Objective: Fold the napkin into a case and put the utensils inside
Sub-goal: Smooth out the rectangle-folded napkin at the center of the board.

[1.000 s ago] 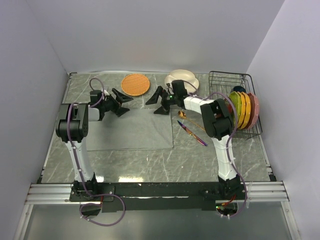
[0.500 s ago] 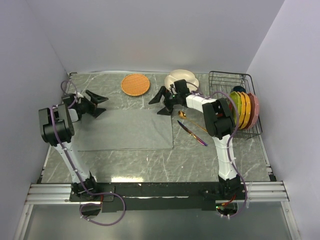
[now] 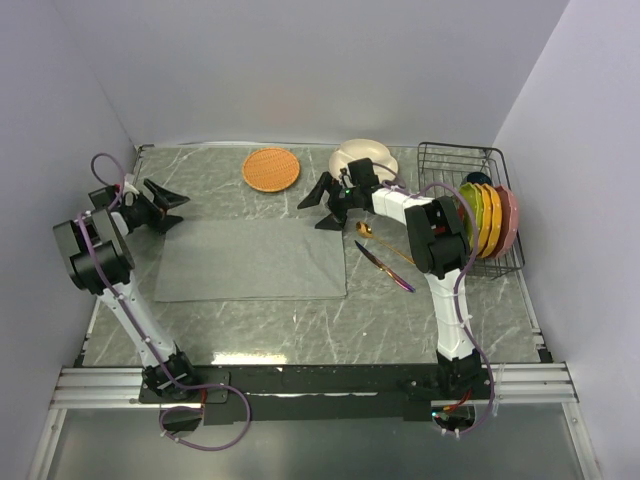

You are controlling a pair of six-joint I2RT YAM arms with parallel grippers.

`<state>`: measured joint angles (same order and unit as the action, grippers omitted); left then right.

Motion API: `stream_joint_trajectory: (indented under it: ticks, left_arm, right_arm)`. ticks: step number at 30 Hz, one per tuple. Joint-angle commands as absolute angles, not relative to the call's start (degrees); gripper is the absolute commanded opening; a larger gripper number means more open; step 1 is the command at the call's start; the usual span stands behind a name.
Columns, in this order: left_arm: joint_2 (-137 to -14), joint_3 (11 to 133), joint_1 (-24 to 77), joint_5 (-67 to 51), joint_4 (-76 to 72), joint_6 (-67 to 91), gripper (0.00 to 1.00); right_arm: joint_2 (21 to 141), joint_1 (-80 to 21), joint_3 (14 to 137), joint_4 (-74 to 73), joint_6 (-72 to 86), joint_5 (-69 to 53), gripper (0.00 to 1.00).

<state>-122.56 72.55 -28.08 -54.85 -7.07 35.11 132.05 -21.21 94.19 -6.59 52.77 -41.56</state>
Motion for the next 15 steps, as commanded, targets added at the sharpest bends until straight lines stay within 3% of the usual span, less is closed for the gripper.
stream_joint_trajectory:
  ticks: [1,5,10,15]
  left_arm:
    - [-123.5,73.9,-28.2,-48.4,-0.2,26.5,0.99]
    - [-118.0,78.7,-25.9,-42.5,7.1,20.5,0.99]
    - [-109.9,89.4,-22.2,-22.6,20.4,11.4,0.99]
    - [-98.6,86.1,-22.1,-18.8,27.0,2.0,0.99]
  right_arm:
    - [133.9,-20.7,96.2,-8.9,49.9,-38.7,1.00]
    - [132.6,-21.9,99.0,-6.6,49.6,-41.3,1.00]
    - [128.5,-23.5,101.4,-4.6,47.0,-42.5,1.00]
    - [124.6,-24.3,102.0,-11.5,38.5,-41.0,1.00]
